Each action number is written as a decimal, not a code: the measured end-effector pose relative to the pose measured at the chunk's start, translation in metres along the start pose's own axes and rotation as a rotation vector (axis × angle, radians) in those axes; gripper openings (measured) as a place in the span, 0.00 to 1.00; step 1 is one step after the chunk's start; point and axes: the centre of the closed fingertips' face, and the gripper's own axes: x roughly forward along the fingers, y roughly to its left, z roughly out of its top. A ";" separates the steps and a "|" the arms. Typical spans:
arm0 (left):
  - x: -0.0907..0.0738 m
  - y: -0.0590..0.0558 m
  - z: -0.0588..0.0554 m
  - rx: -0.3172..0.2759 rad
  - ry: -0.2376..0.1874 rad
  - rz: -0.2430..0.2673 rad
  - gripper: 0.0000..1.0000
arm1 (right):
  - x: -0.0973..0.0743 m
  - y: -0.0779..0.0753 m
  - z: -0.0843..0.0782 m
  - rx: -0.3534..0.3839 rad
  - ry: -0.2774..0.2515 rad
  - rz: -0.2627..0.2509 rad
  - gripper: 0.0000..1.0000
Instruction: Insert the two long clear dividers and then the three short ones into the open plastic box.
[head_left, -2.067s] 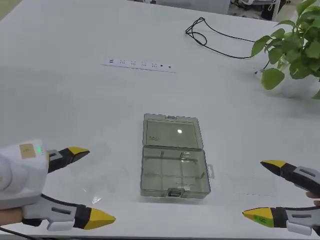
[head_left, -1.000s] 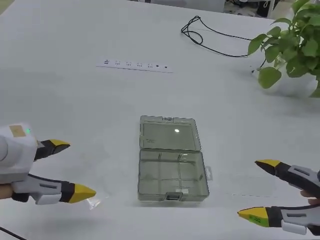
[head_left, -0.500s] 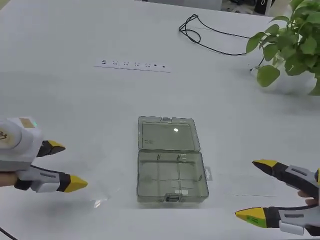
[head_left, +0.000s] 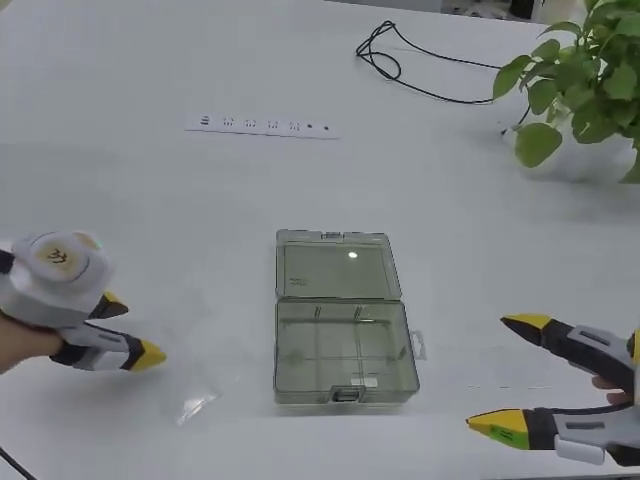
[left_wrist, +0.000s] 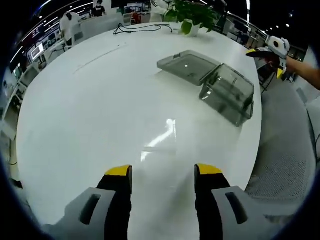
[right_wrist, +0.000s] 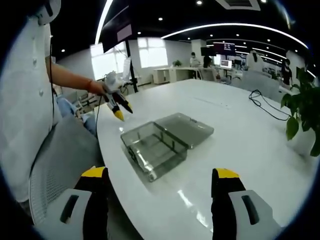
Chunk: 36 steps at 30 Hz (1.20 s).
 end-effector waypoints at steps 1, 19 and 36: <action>0.002 0.001 0.000 0.001 0.008 0.005 0.48 | 0.001 0.001 0.001 0.000 -0.002 0.000 0.85; 0.015 0.001 -0.007 0.061 0.157 0.052 0.38 | 0.003 0.005 0.004 0.020 -0.014 -0.013 0.85; 0.015 0.004 -0.008 0.037 0.211 0.079 0.32 | 0.004 0.001 0.005 0.022 -0.019 -0.014 0.85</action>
